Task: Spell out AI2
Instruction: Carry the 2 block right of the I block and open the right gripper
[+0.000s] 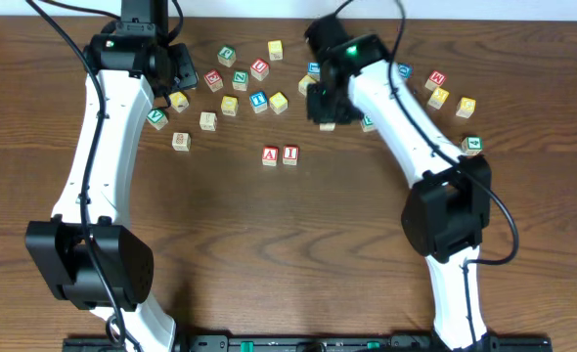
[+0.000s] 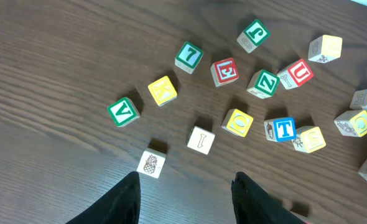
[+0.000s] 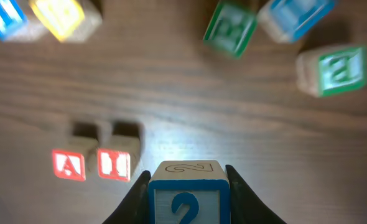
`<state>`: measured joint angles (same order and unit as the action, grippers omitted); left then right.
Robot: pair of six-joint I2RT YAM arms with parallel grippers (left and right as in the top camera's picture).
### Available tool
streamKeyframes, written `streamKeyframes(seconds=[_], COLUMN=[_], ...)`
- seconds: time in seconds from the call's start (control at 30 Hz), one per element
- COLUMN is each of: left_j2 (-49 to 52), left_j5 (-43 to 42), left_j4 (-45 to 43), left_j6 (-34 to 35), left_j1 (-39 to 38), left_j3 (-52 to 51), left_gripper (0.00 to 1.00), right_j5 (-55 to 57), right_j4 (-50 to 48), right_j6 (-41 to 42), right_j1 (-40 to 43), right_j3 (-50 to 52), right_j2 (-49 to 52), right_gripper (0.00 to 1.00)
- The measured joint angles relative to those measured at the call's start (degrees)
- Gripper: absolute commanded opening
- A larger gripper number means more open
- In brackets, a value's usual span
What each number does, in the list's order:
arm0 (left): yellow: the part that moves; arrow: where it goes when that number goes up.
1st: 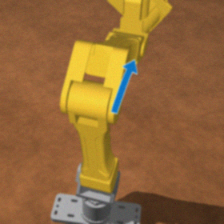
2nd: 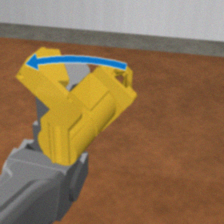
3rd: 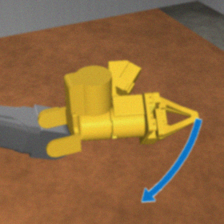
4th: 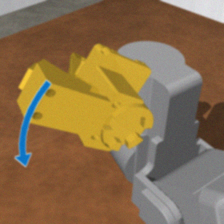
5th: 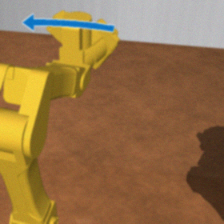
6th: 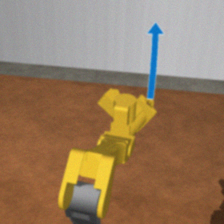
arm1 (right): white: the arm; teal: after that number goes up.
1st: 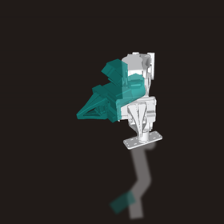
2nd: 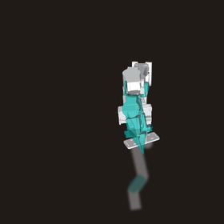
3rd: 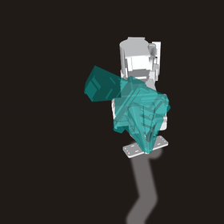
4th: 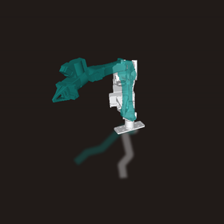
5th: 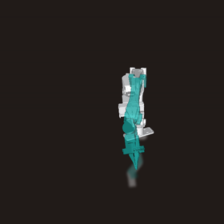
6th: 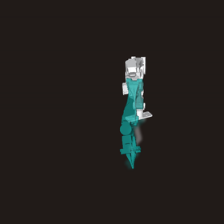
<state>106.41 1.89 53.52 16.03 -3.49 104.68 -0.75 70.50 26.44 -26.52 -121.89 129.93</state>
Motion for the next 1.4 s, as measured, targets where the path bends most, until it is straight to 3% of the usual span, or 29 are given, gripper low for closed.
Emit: streamKeyframes(seconds=[0.8, 1.1, 1.4], left_j2=[0.0, 0.0, 0.0], left_j5=[0.0, 0.0, 0.0], left_j4=[0.0, 0.0, 0.0], left_j6=[0.02, 0.02, 0.02], left_j1=[0.0, 0.0, 0.0], left_j3=[0.0, 0.0, 0.0], left_gripper=[0.47, 0.47, 0.47], right_j5=[0.55, 0.79, 0.94], right_j4=[-14.05, -16.85, -17.22], right_j6=[0.09, 0.22, 0.26], right_j1=[-4.48, -4.52, -4.52], right_j3=[19.32, 19.76, 20.65], right_j2=[0.02, 0.02, 0.02], right_gripper=[0.24, 0.31, 0.45])
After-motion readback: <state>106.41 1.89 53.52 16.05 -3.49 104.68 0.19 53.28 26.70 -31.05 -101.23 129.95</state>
